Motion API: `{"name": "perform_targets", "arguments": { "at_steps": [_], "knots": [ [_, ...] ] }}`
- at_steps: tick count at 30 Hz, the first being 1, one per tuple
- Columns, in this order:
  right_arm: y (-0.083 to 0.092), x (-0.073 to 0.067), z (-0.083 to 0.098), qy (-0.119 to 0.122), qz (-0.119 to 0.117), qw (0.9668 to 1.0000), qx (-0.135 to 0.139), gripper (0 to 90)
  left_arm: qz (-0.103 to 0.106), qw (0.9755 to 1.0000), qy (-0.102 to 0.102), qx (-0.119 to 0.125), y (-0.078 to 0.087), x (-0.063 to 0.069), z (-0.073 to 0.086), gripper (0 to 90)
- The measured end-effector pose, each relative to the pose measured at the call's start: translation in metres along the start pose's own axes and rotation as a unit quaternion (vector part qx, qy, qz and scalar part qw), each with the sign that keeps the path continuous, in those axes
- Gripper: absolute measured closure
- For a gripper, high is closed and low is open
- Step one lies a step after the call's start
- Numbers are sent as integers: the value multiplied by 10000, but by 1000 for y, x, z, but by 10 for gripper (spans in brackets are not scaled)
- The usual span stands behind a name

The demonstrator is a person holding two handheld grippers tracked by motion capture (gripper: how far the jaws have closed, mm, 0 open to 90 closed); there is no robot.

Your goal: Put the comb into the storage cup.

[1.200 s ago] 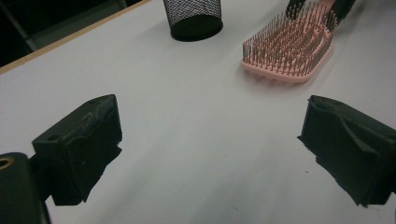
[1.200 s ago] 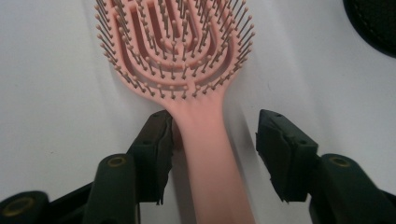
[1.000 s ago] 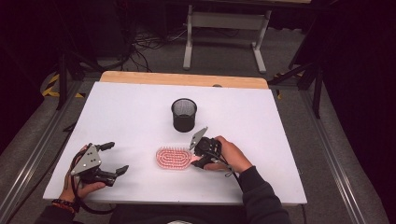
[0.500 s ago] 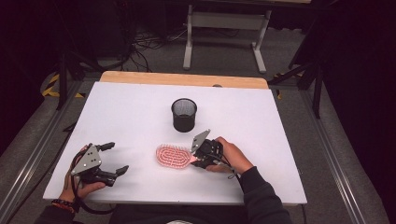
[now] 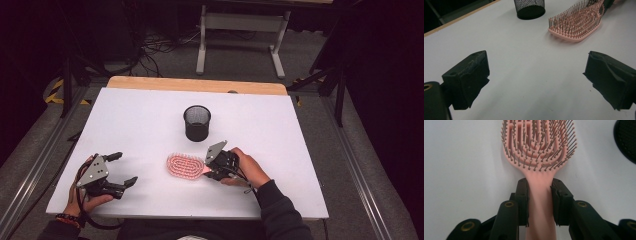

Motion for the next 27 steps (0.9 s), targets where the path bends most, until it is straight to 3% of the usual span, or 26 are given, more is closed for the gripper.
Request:
{"name": "perform_targets", "arguments": {
  "at_steps": [16, 27],
  "knots": [
    [6, 0, -6, 42, 349, 9988, 353, 695, -117, 9999, 43, -4, 1, -3, 0, 73],
    [19, 0, -16, 48, 595, 9953, 759, 695, -117, 9999, 62, 2, 2, -3, 1, 73]
  ]
}}
Point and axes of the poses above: each handheld gripper's, and its own axes: y roughly backward along the jaws, z roughly out of its underside, x roughly to its right, the point moved 9 cm from there along -y, roughly forward along the jaws, and after that the axes turned 2 degrees about y, right-handed, at the moved point
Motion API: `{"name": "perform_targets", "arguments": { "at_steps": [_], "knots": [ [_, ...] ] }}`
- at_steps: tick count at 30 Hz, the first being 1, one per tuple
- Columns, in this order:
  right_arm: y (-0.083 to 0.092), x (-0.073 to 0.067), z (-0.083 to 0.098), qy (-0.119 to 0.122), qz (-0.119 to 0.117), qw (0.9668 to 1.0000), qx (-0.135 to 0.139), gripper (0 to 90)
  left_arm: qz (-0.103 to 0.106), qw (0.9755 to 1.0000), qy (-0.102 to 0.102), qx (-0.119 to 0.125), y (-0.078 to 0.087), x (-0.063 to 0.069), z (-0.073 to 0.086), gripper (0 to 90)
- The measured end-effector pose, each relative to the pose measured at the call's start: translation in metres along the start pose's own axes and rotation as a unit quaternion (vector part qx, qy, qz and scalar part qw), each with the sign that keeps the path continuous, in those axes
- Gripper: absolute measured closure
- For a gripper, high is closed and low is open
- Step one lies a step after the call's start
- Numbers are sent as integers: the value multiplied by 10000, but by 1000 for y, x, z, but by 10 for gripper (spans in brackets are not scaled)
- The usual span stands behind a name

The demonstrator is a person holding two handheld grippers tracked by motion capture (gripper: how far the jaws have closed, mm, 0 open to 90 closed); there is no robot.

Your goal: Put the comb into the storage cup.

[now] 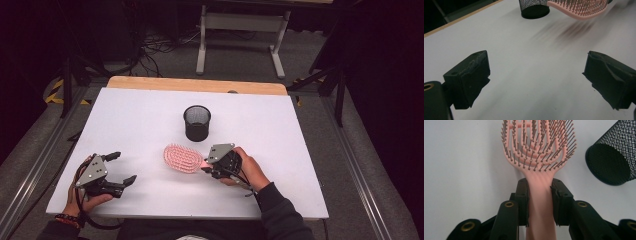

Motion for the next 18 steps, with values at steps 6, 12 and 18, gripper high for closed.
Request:
{"name": "perform_targets", "arguments": {
  "at_steps": [6, 12, 18],
  "knots": [
    [8, 2, -9, -58, 145, 9994, 299, 695, -1, 10000, -3, -6, 0, 0, 0, 73],
    [18, 7, -17, -158, 368, 9974, 603, 695, -5, 10000, 2, -5, 0, 0, 0, 73],
    [30, 11, -24, -238, 555, 9942, 886, 695, -3, 10000, 13, -4, 0, -1, 0, 73]
  ]
}}
Point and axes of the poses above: each handheld gripper's, and its own axes: y roughly backward along the jaws, z roughly out of its underside, x roughly to its right, the point moved 9 cm from there along -y, roughly forward along the jaws, and after that the axes turned 2 degrees about y, right-handed, at the moved point
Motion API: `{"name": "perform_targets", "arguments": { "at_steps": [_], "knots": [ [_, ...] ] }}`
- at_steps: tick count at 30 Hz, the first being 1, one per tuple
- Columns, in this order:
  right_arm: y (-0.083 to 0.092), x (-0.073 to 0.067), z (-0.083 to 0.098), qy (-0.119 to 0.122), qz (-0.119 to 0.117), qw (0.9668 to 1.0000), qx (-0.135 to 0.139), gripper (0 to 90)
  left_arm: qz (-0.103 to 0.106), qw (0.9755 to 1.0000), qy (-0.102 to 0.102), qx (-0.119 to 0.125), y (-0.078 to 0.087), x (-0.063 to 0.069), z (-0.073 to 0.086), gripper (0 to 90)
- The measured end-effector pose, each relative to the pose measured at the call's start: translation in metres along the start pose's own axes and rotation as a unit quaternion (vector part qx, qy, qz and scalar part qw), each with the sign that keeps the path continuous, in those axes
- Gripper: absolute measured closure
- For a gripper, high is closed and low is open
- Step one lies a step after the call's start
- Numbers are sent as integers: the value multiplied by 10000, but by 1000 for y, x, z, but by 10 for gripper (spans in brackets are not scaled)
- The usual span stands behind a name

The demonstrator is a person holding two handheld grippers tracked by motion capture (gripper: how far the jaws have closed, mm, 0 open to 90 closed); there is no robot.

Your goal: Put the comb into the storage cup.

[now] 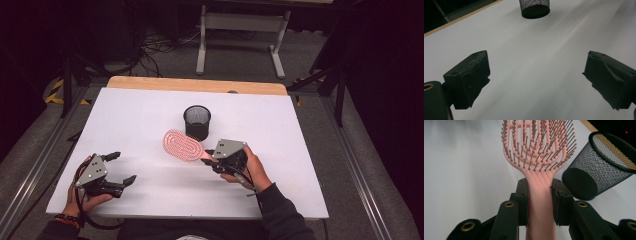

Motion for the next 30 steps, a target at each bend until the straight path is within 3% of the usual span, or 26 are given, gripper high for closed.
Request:
{"name": "perform_targets", "arguments": {
  "at_steps": [12, 30],
  "knots": [
    [23, 12, -18, -204, 458, 9971, 576, 695, 8, 10000, 13, 1, 0, 0, 0, 73],
    [34, 18, -25, -299, 779, 9926, 884, 695, 74, 9999, 76, 49, 0, 2, -3, 76]
  ]
}}
Point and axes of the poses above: each handheld gripper's, and its own axes: y roughly backward along the jaws, z roughly out of its underside, x roughly to its right, the point moved 9 cm from there along -y, roughly forward along the jaws, and after that the axes turned 2 degrees about y, right-handed, at the moved point
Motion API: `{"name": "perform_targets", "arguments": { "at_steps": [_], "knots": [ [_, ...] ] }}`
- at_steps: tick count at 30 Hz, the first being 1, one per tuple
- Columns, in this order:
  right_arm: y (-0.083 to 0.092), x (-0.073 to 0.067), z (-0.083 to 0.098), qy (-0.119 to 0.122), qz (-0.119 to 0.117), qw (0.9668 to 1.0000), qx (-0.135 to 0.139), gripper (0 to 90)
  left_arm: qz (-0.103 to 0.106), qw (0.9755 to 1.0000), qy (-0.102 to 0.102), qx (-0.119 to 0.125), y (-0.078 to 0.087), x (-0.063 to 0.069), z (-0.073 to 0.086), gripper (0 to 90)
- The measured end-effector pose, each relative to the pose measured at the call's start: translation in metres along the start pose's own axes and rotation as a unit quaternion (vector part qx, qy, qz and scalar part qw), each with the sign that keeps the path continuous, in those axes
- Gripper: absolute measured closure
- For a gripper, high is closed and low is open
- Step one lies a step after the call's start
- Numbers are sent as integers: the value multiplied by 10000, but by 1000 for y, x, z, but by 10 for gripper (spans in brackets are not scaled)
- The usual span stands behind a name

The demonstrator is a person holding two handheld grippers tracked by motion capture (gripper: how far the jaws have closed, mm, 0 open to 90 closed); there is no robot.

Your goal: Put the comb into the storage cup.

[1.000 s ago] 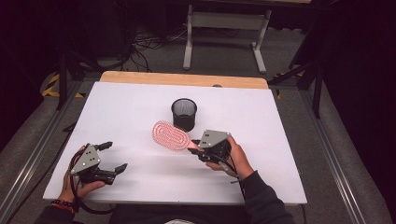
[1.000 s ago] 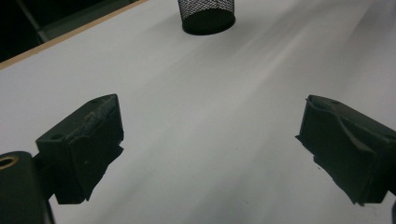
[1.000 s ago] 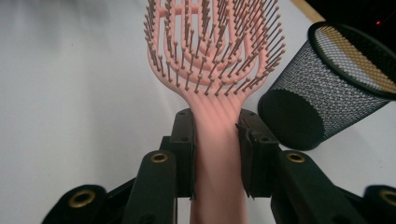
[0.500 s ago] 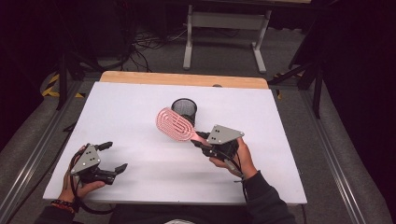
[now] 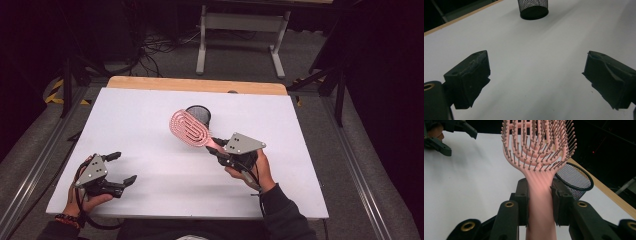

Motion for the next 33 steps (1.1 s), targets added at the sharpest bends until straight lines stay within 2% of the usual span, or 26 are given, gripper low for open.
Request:
{"name": "perform_targets", "arguments": {
  "at_steps": [5, 10, 23, 33],
  "knots": [
    [2, 4, -2, -44, 168, 9998, 98, 696, 80, 9999, 85, 79, 0, 2, -3, 75],
    [2, 5, -2, -82, 214, 9996, 140, 695, 156, 9998, 99, 113, -2, 6, -7, 75],
    [5, 9, -3, -236, 413, 9984, 299, 695, 334, 9988, 192, 317, -12, 17, -28, 79],
    [8, 2, -2, -369, 569, 9964, 505, 695, 589, 9954, 333, 676, -26, 31, -60, 93]
  ]
}}
Point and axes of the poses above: each handheld gripper's, and its own axes: y roughly backward along the jaws, z roughly out of its underside, x roughly to its right, the point moved 9 cm from there along -y, roughly forward along the jaws, and after that the axes turned 2 degrees about y, right-handed, at the moved point
